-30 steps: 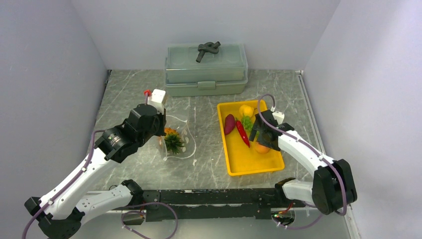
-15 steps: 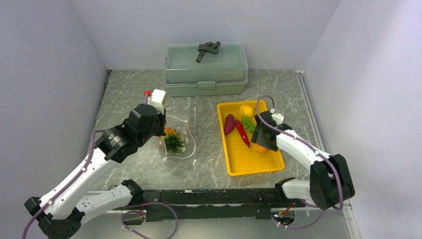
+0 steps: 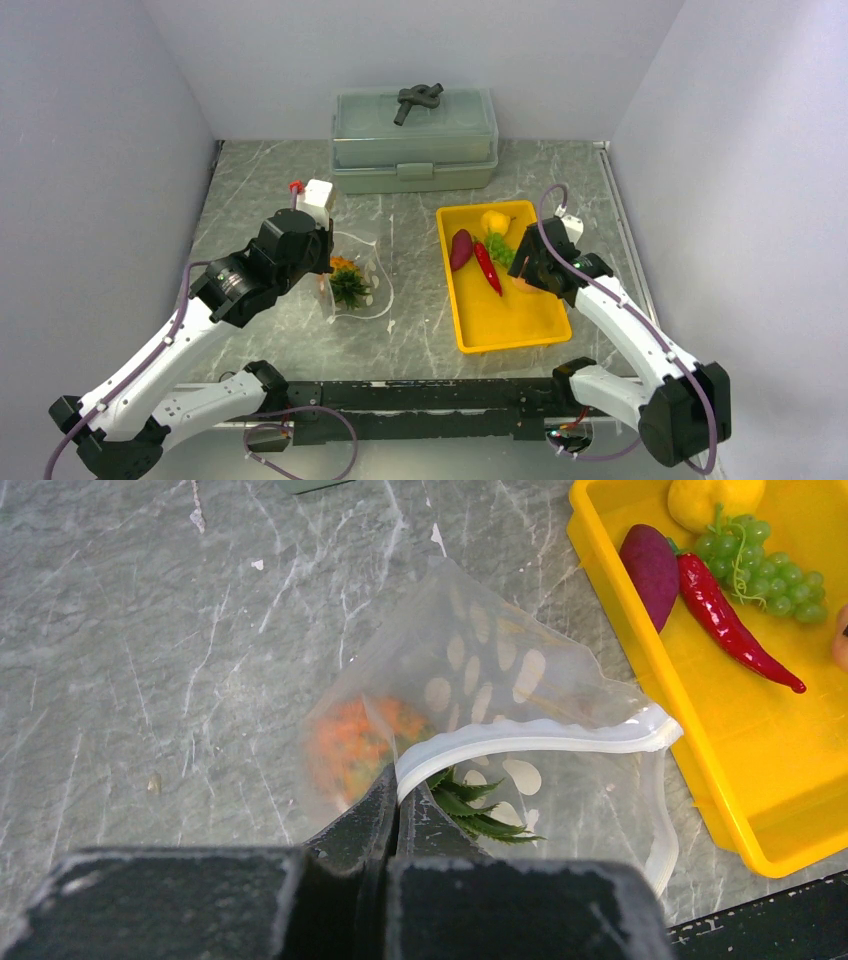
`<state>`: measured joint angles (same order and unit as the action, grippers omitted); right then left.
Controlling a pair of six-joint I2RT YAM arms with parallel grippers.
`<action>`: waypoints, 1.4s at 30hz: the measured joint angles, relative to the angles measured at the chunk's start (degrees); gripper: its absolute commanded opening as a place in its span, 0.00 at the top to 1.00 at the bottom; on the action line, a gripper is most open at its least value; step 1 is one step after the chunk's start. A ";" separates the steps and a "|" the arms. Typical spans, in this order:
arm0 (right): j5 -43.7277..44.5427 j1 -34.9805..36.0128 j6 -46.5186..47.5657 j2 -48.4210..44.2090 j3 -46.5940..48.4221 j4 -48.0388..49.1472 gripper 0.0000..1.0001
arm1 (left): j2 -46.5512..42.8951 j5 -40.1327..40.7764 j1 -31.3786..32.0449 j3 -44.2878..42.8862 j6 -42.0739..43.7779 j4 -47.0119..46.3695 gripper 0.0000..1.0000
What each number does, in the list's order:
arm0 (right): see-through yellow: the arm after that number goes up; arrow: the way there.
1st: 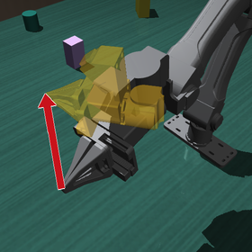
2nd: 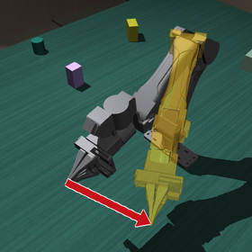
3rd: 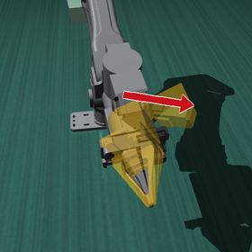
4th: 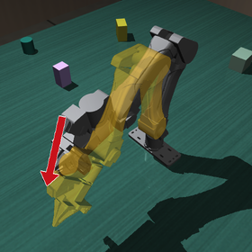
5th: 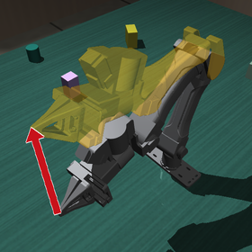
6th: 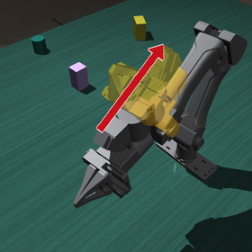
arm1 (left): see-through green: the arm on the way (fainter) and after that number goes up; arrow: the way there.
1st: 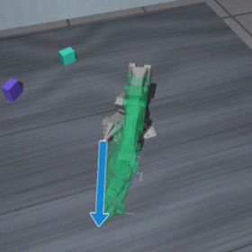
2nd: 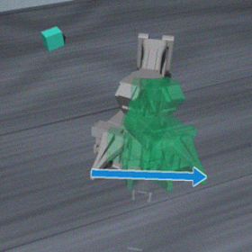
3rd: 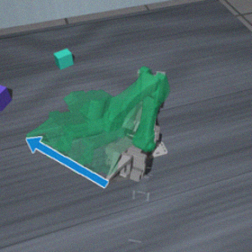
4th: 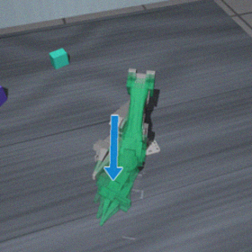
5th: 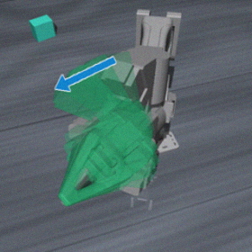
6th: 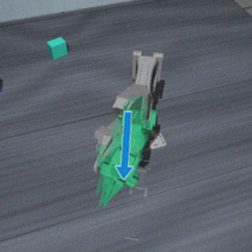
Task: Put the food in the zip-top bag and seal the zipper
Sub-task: Pick up the fake fruit from the bin, then place the fake fruit in the zipper food storage bag.
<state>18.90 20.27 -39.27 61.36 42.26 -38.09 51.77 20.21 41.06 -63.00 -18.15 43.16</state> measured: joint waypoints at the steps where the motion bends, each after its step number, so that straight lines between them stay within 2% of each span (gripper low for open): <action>1: -0.66 0.00 0.31 -1.07 0.55 -0.20 0.58 | 0.00 0.00 0.00 0.00 0.02 0.00 1.00; 11: -9.20 0.28 3.10 -9.53 5.68 -1.16 0.62 | 0.00 0.00 0.00 0.00 0.02 0.02 1.00; 19: -14.60 5.25 3.32 -13.29 7.80 -0.59 0.64 | 0.02 0.00 0.00 0.00 0.02 0.02 1.00; 29: -14.03 23.15 4.04 -11.96 12.96 4.33 0.68 | 0.02 0.00 0.00 0.00 0.02 0.02 1.00; 42: -8.22 41.57 7.87 -4.94 16.59 11.89 0.68 | 0.20 -0.04 0.00 0.00 0.02 0.02 1.00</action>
<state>10.68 61.84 -31.40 56.42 58.85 -26.20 51.96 20.16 41.06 -63.00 -18.13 43.18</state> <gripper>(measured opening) 0.731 0.012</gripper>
